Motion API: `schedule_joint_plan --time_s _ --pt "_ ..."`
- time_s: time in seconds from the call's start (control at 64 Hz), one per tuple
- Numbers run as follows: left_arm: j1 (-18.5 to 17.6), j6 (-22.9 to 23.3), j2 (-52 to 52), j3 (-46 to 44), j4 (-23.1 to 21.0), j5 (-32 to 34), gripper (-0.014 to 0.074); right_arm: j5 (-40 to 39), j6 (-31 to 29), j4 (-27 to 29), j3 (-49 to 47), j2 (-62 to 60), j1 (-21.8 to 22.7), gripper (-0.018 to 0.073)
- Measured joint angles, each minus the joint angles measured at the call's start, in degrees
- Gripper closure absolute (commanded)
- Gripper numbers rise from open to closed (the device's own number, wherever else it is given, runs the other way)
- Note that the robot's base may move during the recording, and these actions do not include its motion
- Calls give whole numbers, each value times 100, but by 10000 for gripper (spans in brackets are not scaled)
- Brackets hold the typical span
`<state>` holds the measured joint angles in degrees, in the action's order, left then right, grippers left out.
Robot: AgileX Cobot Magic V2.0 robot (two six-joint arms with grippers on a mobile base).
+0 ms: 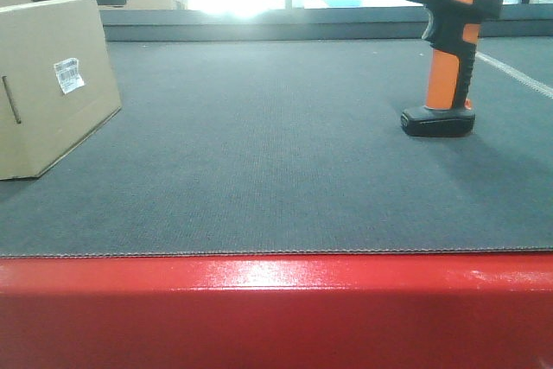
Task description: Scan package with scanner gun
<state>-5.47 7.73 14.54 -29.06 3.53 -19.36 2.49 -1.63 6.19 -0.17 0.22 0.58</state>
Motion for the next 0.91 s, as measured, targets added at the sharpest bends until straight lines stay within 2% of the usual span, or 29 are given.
schedule_joint_plan --time_s 0.313,0.5,0.579,0.751,0.907 --pt "0 0 0 0 11 0 707 0 0 0 0 0 0 727" --pt "0 0 -34 44 728 70 707 0 0 0 0 0 0 727" --pt "92 0 -118 225 820 296 707 0 0 0 0 0 0 727" --pt "496 -242 -612 1259 165 1214 707 0 0 0 4 0 0 727" --pt "613 -321 -1093 2033 -146 1672 707 0 0 11 4 0 0 727"
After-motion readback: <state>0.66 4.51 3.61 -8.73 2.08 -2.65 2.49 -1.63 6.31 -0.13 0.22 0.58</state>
